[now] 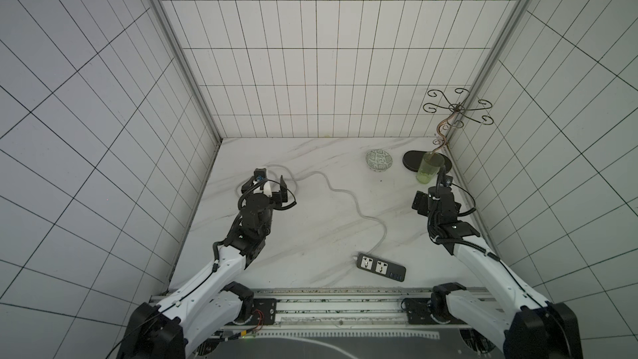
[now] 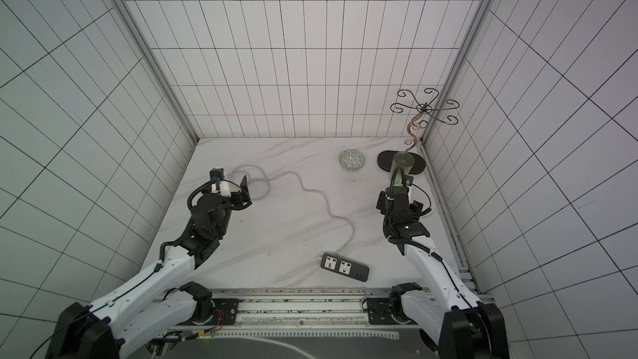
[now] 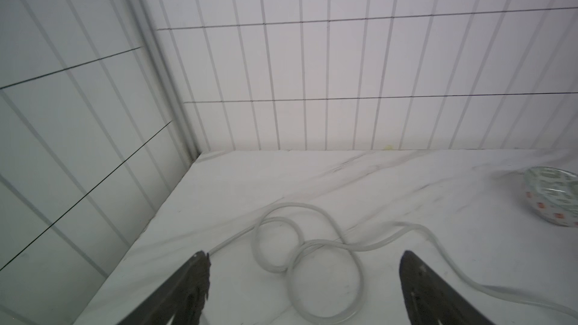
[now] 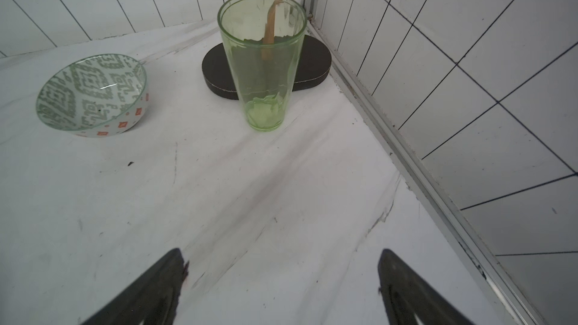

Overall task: Unwrap the cord wrapped around the power strip
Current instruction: Reset both arms

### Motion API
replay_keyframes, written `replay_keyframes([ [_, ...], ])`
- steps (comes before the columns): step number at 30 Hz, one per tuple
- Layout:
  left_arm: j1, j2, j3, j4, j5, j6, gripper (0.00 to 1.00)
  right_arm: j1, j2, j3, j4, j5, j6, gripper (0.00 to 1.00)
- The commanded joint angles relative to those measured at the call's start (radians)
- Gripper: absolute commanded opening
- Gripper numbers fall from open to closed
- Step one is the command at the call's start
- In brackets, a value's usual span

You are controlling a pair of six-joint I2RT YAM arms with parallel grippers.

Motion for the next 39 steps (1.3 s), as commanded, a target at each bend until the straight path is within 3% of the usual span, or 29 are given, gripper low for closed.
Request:
replay_keyframes([
  [1,0.092,0.031,-0.058,0.049,-0.045,-0.06,0.93,-0.055,0.086,-0.135,0.449,0.02,-0.15,0.97],
  [6,0.147,0.17,-0.075,0.172,-0.039,0.012,0.95,-0.153,0.294,-0.278,0.993,-0.123,-0.242,0.99],
  [7,0.156,0.202,-0.092,0.23,-0.023,0.023,0.95,-0.156,0.312,-0.26,0.992,-0.146,-0.245,0.99],
  [10,0.17,0.277,-0.181,0.479,0.007,0.056,0.95,-0.184,0.401,-0.29,1.192,-0.292,-0.24,0.99],
  [13,0.186,0.359,-0.25,0.702,0.082,0.1,0.96,-0.184,0.543,-0.31,1.386,-0.354,-0.272,0.99],
  [15,0.197,0.397,-0.248,0.762,0.14,0.107,0.97,-0.194,0.494,-0.268,1.204,-0.351,-0.249,0.99],
  [17,0.222,0.468,-0.247,0.829,0.232,0.103,0.96,-0.2,0.538,-0.3,1.352,-0.356,-0.25,0.99],
  [19,0.224,0.581,-0.232,0.898,0.25,0.117,0.97,-0.201,0.502,-0.276,1.237,-0.359,-0.245,0.99],
  [21,0.222,0.673,-0.194,0.983,0.232,0.135,0.97,-0.201,0.527,-0.29,1.304,-0.357,-0.247,0.99],
  [22,0.22,0.647,-0.161,0.876,0.168,0.107,0.98,-0.201,0.506,-0.275,1.241,-0.359,-0.245,0.99],
  [24,0.229,0.596,-0.105,0.671,0.082,0.034,0.97,-0.201,0.526,-0.287,1.302,-0.358,-0.247,0.99],
  [29,0.205,0.656,-0.166,0.9,0.048,0.083,0.98,-0.202,0.522,-0.283,1.287,-0.359,-0.244,0.99],
  [39,0.24,0.636,-0.1,0.72,0.103,0.04,0.98,-0.204,0.519,-0.281,1.278,-0.36,-0.244,0.99],
])
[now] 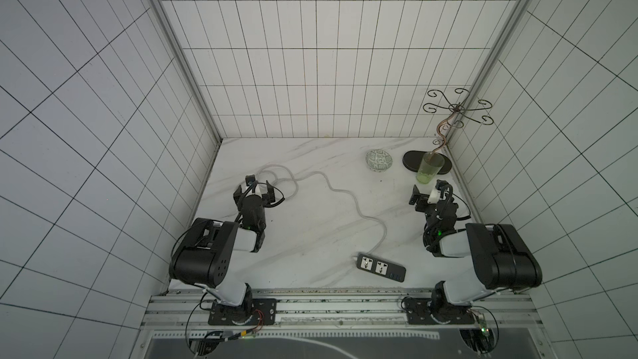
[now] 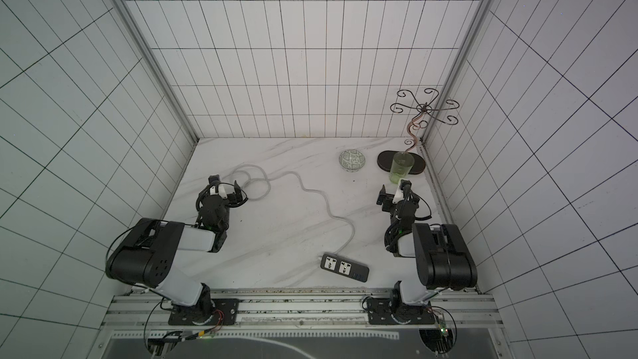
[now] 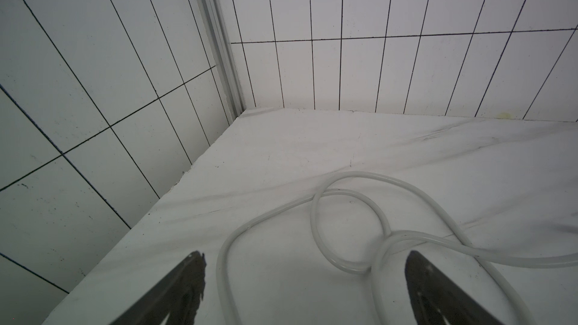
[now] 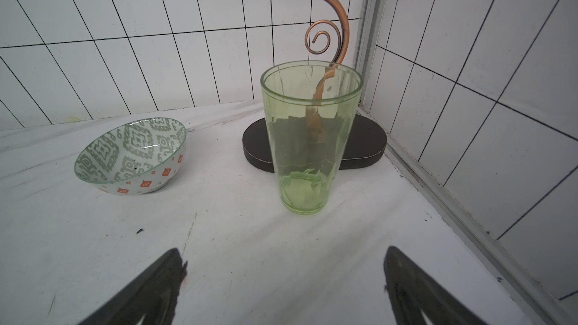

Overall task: Unwrap the cord wrapped around the power strip
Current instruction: Reset both arms

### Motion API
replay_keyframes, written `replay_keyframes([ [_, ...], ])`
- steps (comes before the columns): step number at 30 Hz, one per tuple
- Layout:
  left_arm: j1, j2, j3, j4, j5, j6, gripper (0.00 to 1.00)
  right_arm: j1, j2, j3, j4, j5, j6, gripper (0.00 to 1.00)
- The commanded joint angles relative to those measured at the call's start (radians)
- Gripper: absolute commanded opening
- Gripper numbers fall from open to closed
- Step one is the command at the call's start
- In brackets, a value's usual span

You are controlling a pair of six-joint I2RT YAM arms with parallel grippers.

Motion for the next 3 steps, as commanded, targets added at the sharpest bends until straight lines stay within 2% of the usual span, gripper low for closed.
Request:
replay_keyframes([
  [1,0.004,-0.006,0.012,-0.022,0.011,-0.021,0.98,-0.011,0.0,-0.02,0.056,-0.008,-0.015,0.99],
  [3,0.003,-0.02,0.004,-0.024,0.013,-0.022,0.97,-0.01,-0.003,-0.023,0.059,-0.006,-0.018,0.99],
])
